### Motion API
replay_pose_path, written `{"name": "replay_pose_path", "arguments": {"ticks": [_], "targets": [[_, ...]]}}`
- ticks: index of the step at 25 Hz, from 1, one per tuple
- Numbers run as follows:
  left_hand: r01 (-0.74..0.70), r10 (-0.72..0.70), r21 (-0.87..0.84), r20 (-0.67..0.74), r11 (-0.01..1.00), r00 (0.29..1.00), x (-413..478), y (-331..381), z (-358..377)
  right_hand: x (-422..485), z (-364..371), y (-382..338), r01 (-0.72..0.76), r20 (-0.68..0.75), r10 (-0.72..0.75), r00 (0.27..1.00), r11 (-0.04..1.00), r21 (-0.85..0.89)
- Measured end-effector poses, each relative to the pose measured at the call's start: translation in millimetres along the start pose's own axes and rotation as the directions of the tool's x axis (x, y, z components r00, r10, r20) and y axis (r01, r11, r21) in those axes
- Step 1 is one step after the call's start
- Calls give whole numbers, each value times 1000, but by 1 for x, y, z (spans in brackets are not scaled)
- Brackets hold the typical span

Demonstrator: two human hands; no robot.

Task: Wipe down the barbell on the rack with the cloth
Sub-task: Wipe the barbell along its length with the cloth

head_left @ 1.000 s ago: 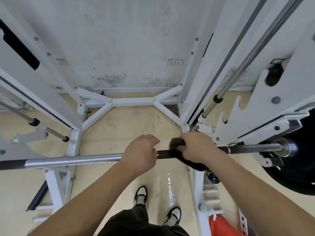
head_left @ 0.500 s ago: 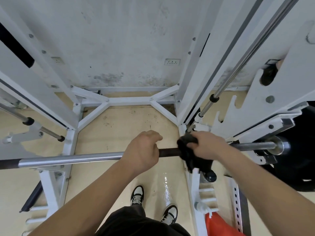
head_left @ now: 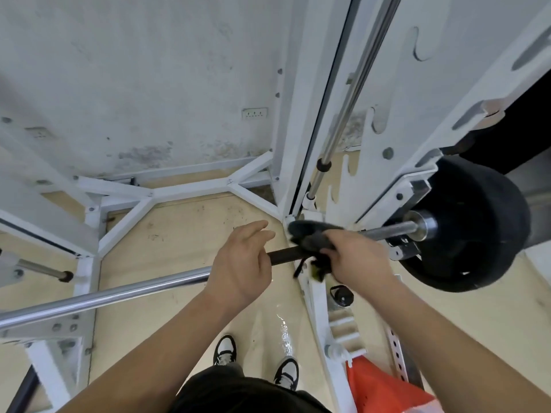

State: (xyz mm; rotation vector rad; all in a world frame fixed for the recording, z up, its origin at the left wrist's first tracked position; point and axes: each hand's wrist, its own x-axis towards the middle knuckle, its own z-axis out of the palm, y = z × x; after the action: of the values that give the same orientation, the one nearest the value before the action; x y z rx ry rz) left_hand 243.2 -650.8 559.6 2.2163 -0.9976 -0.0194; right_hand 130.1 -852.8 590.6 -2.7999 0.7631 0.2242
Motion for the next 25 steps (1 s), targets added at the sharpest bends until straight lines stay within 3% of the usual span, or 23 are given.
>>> {"name": "replay_pose_path", "arguments": {"ticks": [3, 5, 7, 9, 12, 14, 18, 22, 25], "targets": [[-63, 59, -71, -51, 995, 997, -10, 16, 8, -16, -20, 53, -292, -175, 309, 935, 949, 116], [-63, 55, -123, -71, 990, 996, -23, 26, 13, -29, -19, 44, -323, -248, 420, 873, 879, 351], [7, -17, -144, -70, 990, 997, -34, 29, 17, -44, -2, 14, -299, -165, 480, 862, 742, 600], [69, -76, -131, -50, 989, 996, -44, 29, 19, -59, 28, -13, -362, 52, 551, 833, 472, 804], [84, -87, -106, -17, 991, 996, -53, 23, 18, -70, 55, -31, -478, 465, 633, 619, -167, 862], [78, -78, -111, 4, 991, 997, -59, 15, 15, -63, 55, -32, -426, 535, 660, 527, -340, 838], [60, -52, -170, 51, 984, 997, -60, -9, -5, -18, 31, -49, -214, 461, 711, 531, -414, 885], [39, -34, -189, 33, 981, 999, -62, -51, -38, 1, 38, -98, -318, 418, 789, 451, -296, 901], [37, -37, -187, 4, 982, 999, -64, -82, -56, -12, 59, -157, -364, 473, 746, 468, -325, 873]]}}
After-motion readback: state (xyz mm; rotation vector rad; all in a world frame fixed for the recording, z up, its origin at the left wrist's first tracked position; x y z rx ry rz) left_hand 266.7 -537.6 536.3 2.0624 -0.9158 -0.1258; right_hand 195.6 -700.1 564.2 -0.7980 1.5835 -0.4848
